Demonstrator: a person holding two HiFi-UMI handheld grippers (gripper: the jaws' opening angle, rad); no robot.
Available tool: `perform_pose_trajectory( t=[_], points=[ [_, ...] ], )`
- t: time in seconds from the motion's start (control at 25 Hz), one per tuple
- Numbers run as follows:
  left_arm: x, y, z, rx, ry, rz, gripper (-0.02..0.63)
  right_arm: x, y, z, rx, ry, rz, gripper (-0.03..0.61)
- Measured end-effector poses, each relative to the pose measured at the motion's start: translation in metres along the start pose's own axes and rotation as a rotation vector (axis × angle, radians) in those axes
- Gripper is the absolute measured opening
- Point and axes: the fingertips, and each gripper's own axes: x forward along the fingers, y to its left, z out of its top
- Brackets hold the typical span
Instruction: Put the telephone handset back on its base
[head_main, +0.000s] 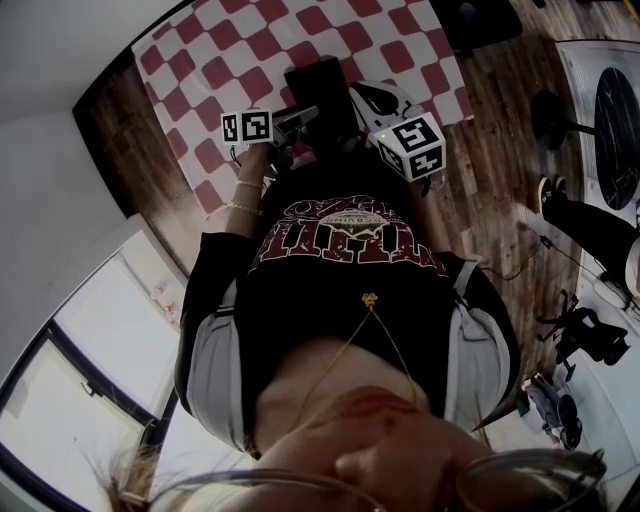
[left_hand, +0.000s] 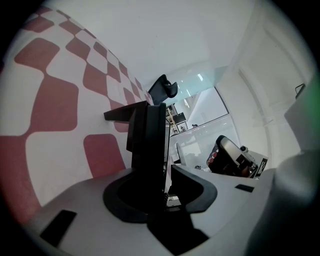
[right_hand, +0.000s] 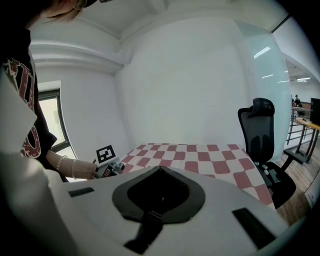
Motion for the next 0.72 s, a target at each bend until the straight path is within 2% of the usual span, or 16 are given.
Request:
perform_pose_trajectory(
  t=[0.32, 0.44, 0.56, 0.68, 0.72],
  points=[
    [-0.009, 0.004, 0.01, 0.097, 0.028, 0.13, 0.141, 0.0, 0.003, 0.004, -0.003, -0.013, 0.016, 0.02],
    [-0.019, 0.008, 0.015, 0.092, 0.016, 0.159, 0.141, 0.0, 0.005, 0.005, -0.003, -0.017, 0.022, 0.02],
    [-0.026, 0.012, 0.017, 0.082, 0.002, 0.161, 0.134, 0.001, 0.006, 0.005, -0.003, -0.017, 0.026, 0.02],
    [-0.026, 0.008, 0.018, 0.093, -0.011, 0.137, 0.077, 0.001, 0.006, 0.005, -0.001, -0.02, 0.027, 0.02],
    [-0.026, 0.008, 0.019, 0.1, -0.015, 0.132, 0.077, 0.001, 0.006, 0.006, 0.002, -0.02, 0.027, 0.02]
  ],
)
